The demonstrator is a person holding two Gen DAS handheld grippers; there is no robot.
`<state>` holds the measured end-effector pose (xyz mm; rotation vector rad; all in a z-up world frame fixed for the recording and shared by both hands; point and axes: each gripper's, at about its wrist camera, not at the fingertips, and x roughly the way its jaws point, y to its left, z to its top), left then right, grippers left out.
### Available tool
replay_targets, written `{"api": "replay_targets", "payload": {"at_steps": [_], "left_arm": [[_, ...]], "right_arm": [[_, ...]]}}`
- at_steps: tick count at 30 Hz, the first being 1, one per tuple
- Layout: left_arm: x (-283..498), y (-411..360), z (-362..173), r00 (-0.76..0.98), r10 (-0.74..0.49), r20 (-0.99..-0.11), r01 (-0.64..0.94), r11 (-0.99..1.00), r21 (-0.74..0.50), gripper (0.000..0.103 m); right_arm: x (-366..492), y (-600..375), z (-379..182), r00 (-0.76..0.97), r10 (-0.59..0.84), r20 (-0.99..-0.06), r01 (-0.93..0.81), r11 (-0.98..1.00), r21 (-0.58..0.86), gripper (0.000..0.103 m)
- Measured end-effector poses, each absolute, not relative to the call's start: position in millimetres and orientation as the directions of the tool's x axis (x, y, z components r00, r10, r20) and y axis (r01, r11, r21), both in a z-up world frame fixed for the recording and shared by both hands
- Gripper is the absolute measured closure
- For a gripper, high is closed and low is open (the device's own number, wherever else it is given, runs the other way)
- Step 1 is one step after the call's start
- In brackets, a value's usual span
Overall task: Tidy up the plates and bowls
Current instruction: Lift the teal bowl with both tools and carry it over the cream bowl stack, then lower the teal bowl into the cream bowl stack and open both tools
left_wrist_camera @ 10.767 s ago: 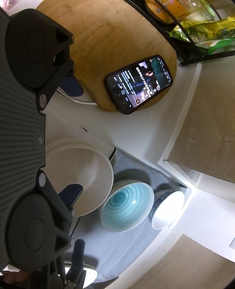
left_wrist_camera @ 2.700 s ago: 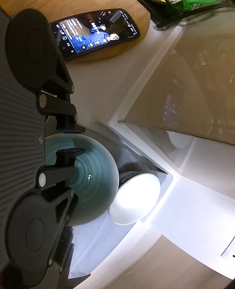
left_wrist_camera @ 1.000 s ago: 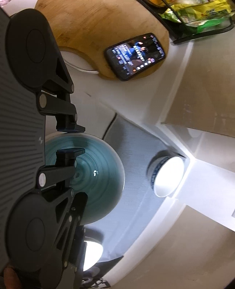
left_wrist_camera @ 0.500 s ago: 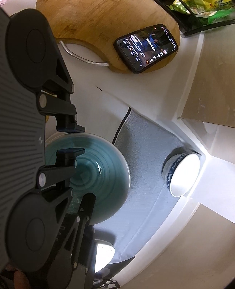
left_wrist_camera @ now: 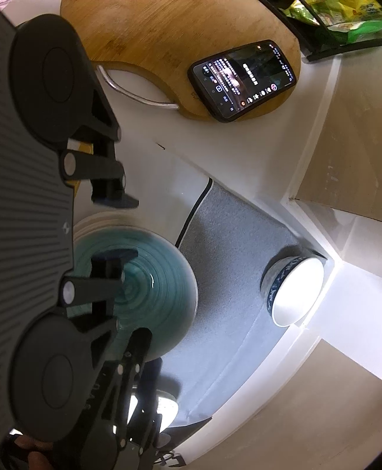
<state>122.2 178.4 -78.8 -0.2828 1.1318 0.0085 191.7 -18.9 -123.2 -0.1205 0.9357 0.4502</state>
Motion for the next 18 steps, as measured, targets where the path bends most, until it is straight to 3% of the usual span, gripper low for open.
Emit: {"api": "replay_targets", "payload": {"at_steps": [4,7,14,18], "left_arm": [[123,178,-78,0.442,-0.146,-0.885,-0.159,0.958,-0.237,0.033],[124,177,-77,0.459,-0.148,-0.876,-0.160,0.956,-0.246,0.023],[126,177,-78,0.472,-0.155,-0.868,-0.175,0.948,-0.265,0.017],[127,177,-74,0.489,-0.169,-0.855,-0.165,0.945,-0.281,0.013]], "right_arm": [[198,-27,-128,0.489,0.352,-0.798,-0.425,0.895,0.134,0.063],[200,-27,-136,0.484,0.366,-0.795,-0.426,0.892,0.151,0.067],[203,-27,-146,0.470,0.399,-0.787,-0.418,0.886,0.200,0.068],[205,-31,-144,0.456,0.388,-0.801,-0.380,0.899,0.218,0.062]]}}
